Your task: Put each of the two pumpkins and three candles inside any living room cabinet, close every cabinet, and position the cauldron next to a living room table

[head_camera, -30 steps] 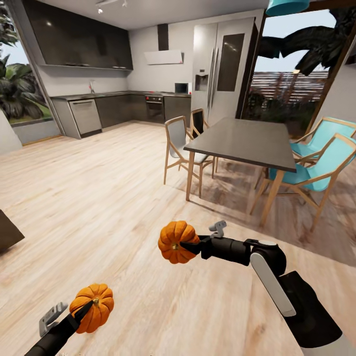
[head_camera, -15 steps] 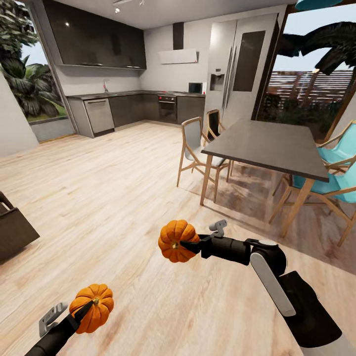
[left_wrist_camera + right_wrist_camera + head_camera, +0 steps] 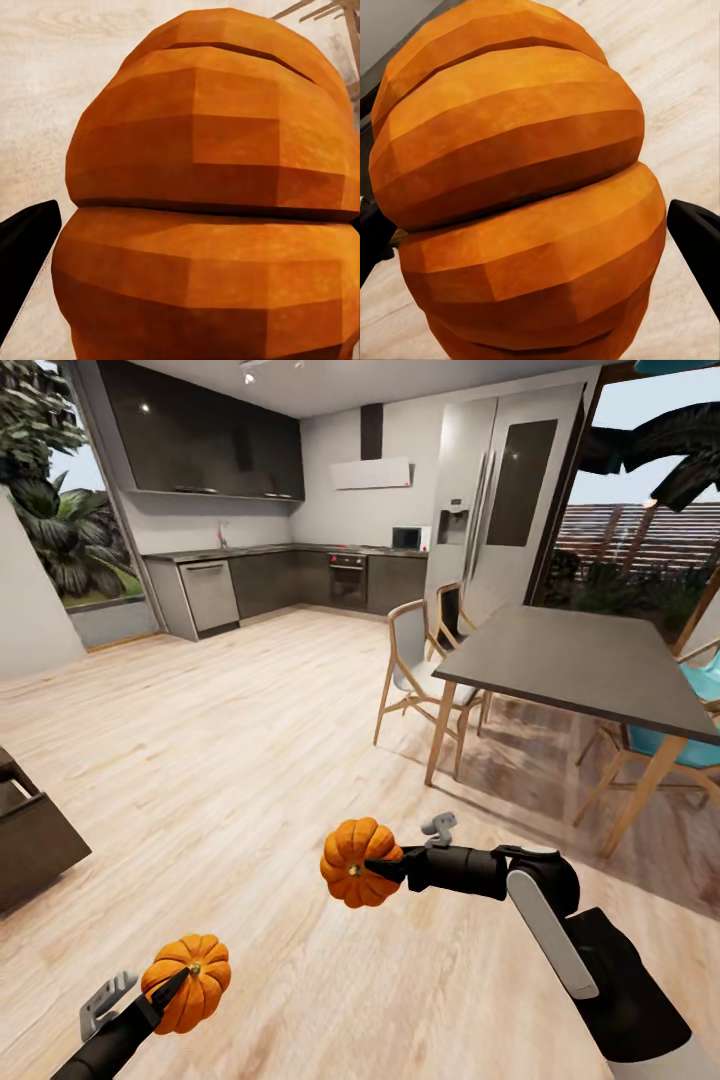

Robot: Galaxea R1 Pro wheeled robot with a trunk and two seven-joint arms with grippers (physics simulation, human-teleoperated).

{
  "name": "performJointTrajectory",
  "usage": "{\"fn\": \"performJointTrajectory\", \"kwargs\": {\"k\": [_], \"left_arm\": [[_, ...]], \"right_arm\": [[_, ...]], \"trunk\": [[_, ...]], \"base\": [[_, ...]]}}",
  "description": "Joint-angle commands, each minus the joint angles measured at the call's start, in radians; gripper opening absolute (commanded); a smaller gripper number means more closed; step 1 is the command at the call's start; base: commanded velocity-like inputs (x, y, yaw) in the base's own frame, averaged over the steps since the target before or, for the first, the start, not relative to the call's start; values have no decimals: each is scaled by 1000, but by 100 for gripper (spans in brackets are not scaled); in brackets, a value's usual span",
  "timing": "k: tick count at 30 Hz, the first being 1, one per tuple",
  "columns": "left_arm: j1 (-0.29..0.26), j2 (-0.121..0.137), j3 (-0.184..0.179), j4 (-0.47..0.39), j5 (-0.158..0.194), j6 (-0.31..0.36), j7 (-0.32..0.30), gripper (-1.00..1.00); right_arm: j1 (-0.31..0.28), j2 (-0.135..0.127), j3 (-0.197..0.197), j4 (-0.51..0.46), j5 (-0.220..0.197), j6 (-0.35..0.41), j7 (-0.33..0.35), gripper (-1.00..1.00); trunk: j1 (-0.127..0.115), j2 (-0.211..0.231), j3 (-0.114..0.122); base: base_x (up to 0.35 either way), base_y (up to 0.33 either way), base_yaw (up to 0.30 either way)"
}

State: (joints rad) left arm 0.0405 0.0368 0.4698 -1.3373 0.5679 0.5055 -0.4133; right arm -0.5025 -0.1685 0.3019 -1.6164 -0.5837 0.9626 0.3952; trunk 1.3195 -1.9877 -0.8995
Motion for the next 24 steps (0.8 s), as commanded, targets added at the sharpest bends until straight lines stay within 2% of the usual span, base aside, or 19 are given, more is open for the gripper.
{"fn": "performJointTrajectory", "kwargs": {"k": [1,3,13,24], "left_arm": [[-1,0,0,0,6,2,0,-100],[-1,1,0,0,6,3,2,-100],[-2,1,0,0,6,4,4,-100],[-2,1,0,0,5,4,4,-100]], "right_arm": [[-1,2,1,0,-9,4,-1,-100],[-2,3,2,0,-7,6,-2,-100],[-7,4,3,0,-8,9,-47,-100],[-7,5,5,0,-7,9,-53,-100]], "trunk": [[0,0,0],[0,0,1],[-38,70,33],[-81,147,67]], "base": [[242,79,220],[222,52,242],[170,10,277],[153,0,287]]}}
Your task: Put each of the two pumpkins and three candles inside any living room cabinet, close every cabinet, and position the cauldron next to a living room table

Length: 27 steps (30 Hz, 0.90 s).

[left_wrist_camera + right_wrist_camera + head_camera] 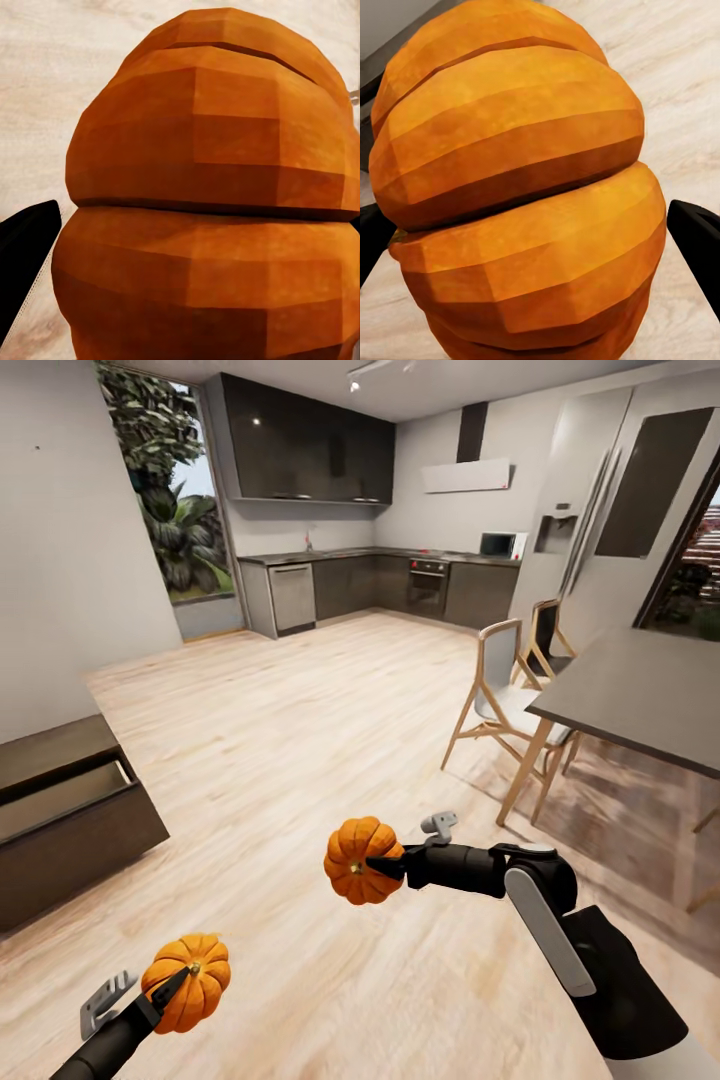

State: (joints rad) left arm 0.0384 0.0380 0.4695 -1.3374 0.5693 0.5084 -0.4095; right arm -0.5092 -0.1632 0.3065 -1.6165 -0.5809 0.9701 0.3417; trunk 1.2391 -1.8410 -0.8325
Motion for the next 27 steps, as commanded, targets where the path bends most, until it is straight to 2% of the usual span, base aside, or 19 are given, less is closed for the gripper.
{"fn": "performJointTrajectory", "kwargs": {"k": [1,3,5,6,8,10,15,27], "left_arm": [[0,0,0,0,4,1,0,-100],[-1,0,0,0,3,1,0,-100],[-1,0,0,0,3,1,0,-100],[-1,0,0,0,3,1,0,-100],[-1,0,0,0,4,1,0,-100],[-2,0,0,0,3,1,0,-100],[-2,0,0,0,3,3,0,-100],[-3,0,0,1,3,8,0,-100]], "right_arm": [[0,0,0,0,-10,1,0,-100],[0,8,1,1,-10,1,-8,-100],[-1,31,2,10,-10,1,-30,-100],[-2,65,0,32,-10,2,-72,-100],[-2,103,-2,57,-10,3,-122,-100],[-3,152,-4,87,-11,4,-194,-100],[-3,178,-5,103,-15,5,-236,-100],[0,182,6,94,-14,5,-247,-100]], "trunk": [[-4,7,3],[-12,21,10],[-19,35,16],[-23,42,19],[-31,56,25],[-38,70,31],[-58,105,47],[-104,189,85]], "base": [[152,0,288],[152,0,288],[152,0,288],[152,0,288],[152,0,288],[152,0,288],[152,0,288],[152,0,288]]}}
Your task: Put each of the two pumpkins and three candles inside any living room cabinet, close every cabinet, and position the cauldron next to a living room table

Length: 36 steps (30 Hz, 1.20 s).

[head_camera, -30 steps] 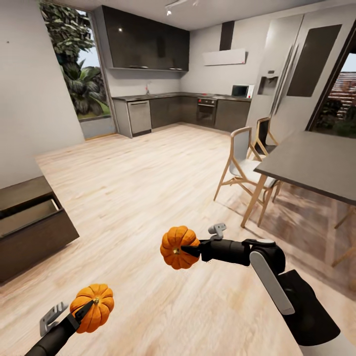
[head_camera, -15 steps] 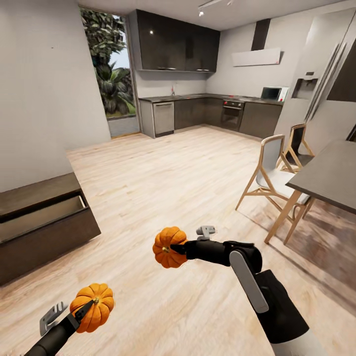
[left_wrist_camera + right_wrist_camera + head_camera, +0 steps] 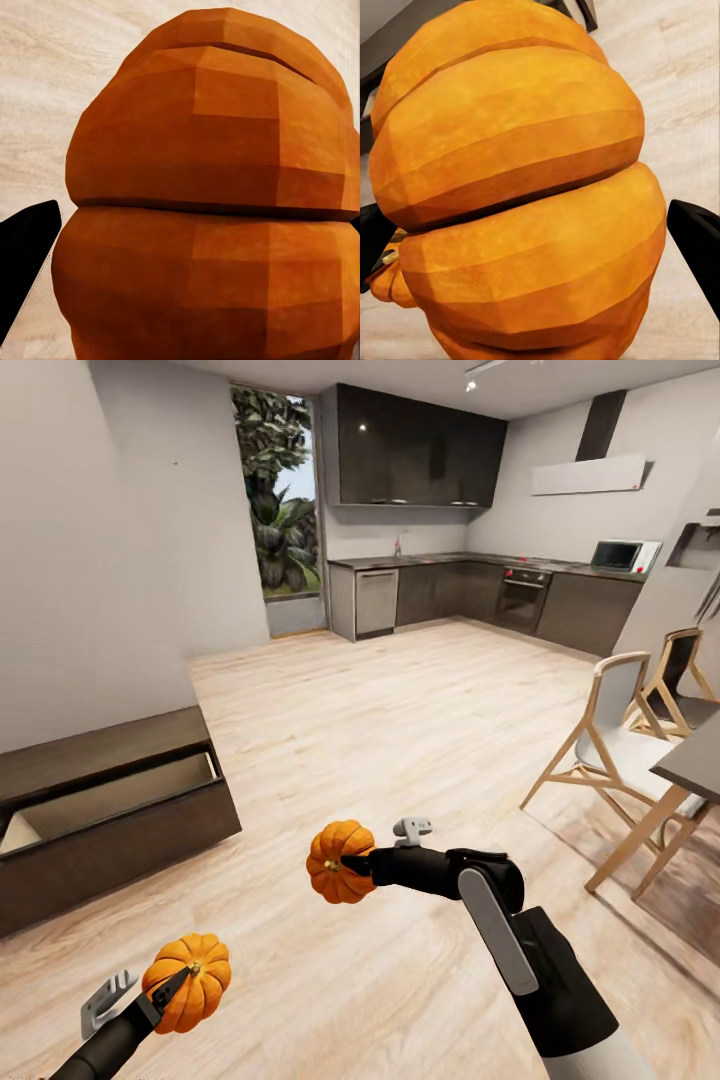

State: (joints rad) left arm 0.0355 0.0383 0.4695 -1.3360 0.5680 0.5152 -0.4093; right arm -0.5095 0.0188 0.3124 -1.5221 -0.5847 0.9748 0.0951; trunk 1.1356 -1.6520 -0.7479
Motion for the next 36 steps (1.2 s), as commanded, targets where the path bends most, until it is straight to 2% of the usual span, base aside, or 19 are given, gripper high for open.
{"fn": "performJointTrajectory", "kwargs": {"k": [1,13,23,24,25,26,29,32,36], "left_arm": [[0,0,0,0,4,1,0,-100],[0,0,0,0,4,1,-1,-100],[0,2,0,15,7,0,0,-100],[0,2,0,16,7,0,0,-100],[0,3,0,18,8,0,0,-100],[0,4,1,24,9,0,-3,-100],[-1,6,1,31,11,0,-7,-100],[-2,4,0,35,8,0,-2,-100],[-7,3,-35,48,5,-3,1,-100]], "right_arm": [[0,1,0,0,-10,0,-1,-100],[2,3,4,7,-7,-13,1,-100],[3,5,7,16,-6,-15,-4,-100],[3,5,11,16,-6,-15,-5,-100],[3,5,27,16,-6,-15,-5,-100],[3,6,60,17,-4,-16,-6,-100],[3,6,93,17,-2,-16,-7,-100],[3,6,99,17,-2,-16,-7,-100],[3,6,103,18,-3,-16,-8,-100]], "trunk": [[-4,7,3],[-50,91,41],[-50,91,41],[-50,91,42],[-50,91,43],[-50,91,44],[-50,91,48],[-50,91,53],[-50,91,59]], "base": [[152,0,288],[152,0,236],[223,126,11],[259,195,1],[260,204,1],[261,213,0],[262,218,0],[263,222,0],[263,223,0]]}}
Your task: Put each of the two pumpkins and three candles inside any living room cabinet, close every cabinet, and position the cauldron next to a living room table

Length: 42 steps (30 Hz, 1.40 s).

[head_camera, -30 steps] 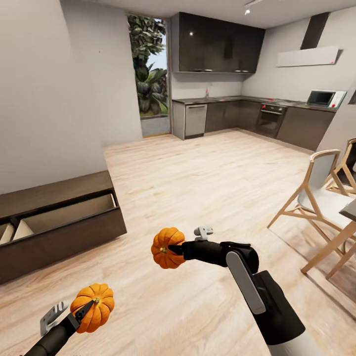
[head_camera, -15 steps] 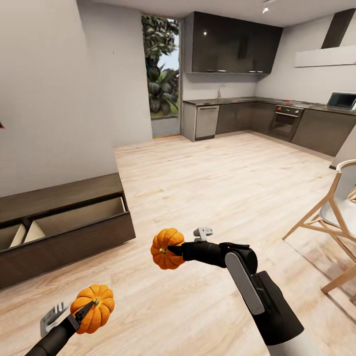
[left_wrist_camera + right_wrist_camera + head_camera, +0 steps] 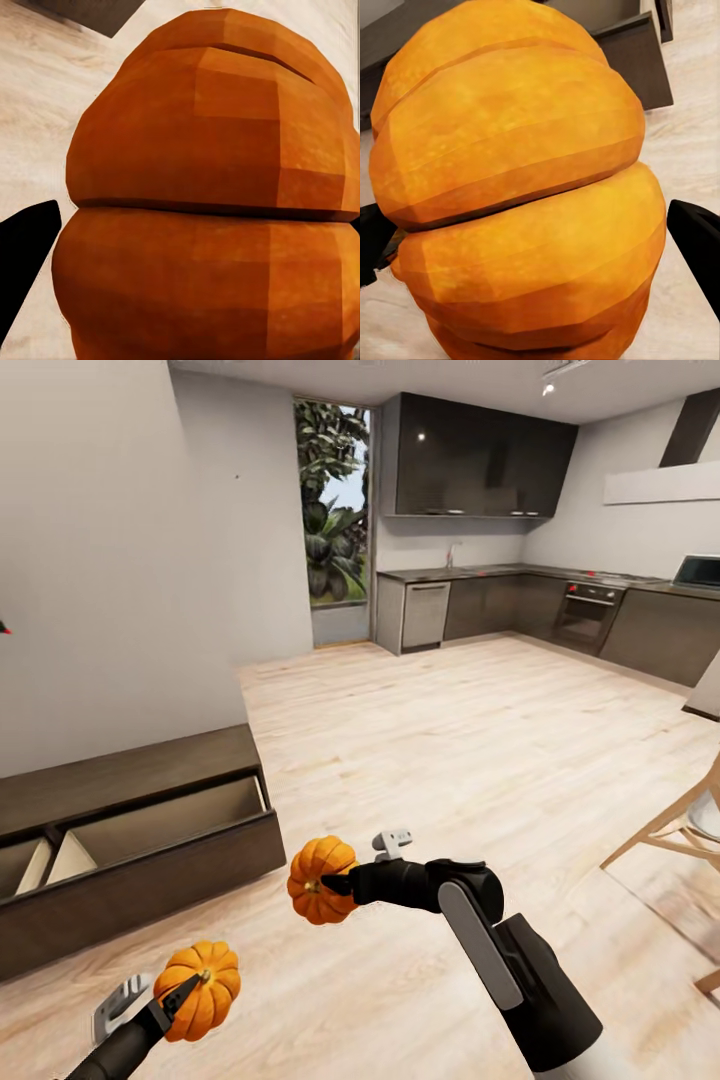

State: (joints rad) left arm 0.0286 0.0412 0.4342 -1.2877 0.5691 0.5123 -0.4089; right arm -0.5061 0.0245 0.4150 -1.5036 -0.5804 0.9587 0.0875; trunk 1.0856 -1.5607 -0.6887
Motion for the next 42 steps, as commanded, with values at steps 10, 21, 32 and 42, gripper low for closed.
{"fn": "performJointTrajectory", "kwargs": {"k": [10,21,32,42], "left_arm": [[-2,4,-16,3,10,-5,-6,-100],[5,-1,-11,-38,11,-10,-18,-100],[-96,26,27,-272,16,235,8,-100],[-121,25,45,-113,11,161,15,-100]], "right_arm": [[0,0,1,0,-7,0,0,-100],[0,-1,-8,0,-7,-9,3,-100],[2,-6,-13,-22,-10,-84,1,-100],[-63,1,-14,204,-19,-61,-44,-100]], "trunk": [[0,0,16],[0,0,33],[0,0,38],[0,0,38]], "base": [[263,225,0],[263,230,0],[267,228,0],[278,222,202]]}}
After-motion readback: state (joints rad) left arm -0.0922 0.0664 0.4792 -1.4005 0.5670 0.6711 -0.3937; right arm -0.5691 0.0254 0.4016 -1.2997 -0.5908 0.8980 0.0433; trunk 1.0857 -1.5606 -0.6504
